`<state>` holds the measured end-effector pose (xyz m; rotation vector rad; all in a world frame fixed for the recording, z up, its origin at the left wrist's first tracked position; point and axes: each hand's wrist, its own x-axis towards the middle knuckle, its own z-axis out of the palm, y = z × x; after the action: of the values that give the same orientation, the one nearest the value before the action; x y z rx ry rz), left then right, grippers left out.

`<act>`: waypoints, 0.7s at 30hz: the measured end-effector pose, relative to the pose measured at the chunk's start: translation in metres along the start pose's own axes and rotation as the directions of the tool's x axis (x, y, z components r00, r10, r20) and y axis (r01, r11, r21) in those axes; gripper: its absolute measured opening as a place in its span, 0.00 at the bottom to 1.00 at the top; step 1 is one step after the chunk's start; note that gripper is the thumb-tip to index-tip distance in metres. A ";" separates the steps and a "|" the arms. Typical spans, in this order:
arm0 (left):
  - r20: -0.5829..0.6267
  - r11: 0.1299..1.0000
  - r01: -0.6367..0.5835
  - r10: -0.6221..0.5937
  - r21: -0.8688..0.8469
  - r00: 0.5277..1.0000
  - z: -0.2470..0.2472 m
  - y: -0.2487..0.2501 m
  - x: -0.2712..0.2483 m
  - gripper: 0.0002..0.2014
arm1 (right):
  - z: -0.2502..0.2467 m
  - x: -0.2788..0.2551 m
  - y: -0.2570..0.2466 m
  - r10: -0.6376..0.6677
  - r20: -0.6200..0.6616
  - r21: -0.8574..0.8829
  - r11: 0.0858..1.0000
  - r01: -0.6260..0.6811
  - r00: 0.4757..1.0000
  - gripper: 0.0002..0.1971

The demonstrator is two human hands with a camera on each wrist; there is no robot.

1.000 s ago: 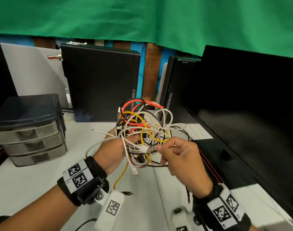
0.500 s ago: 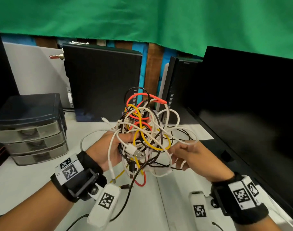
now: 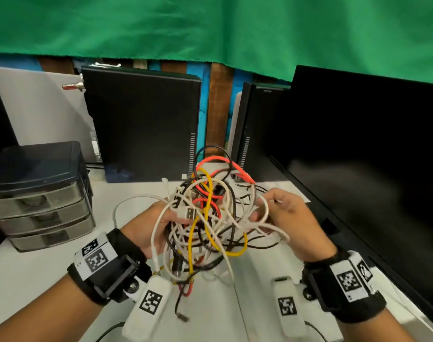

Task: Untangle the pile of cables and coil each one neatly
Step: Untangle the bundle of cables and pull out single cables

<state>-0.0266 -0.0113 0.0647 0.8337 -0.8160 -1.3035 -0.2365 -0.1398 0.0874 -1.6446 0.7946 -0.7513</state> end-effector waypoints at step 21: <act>0.043 0.848 -0.078 0.065 0.525 0.997 -0.032 0.010 0.008 0.22 | -0.047 0.023 0.045 -0.048 0.125 -0.746 0.654 0.126 0.991 0.13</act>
<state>0.0071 -0.0168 0.0581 1.2078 -1.2434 -1.0300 -0.2662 -0.1919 0.0542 -2.4689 1.0457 -0.3979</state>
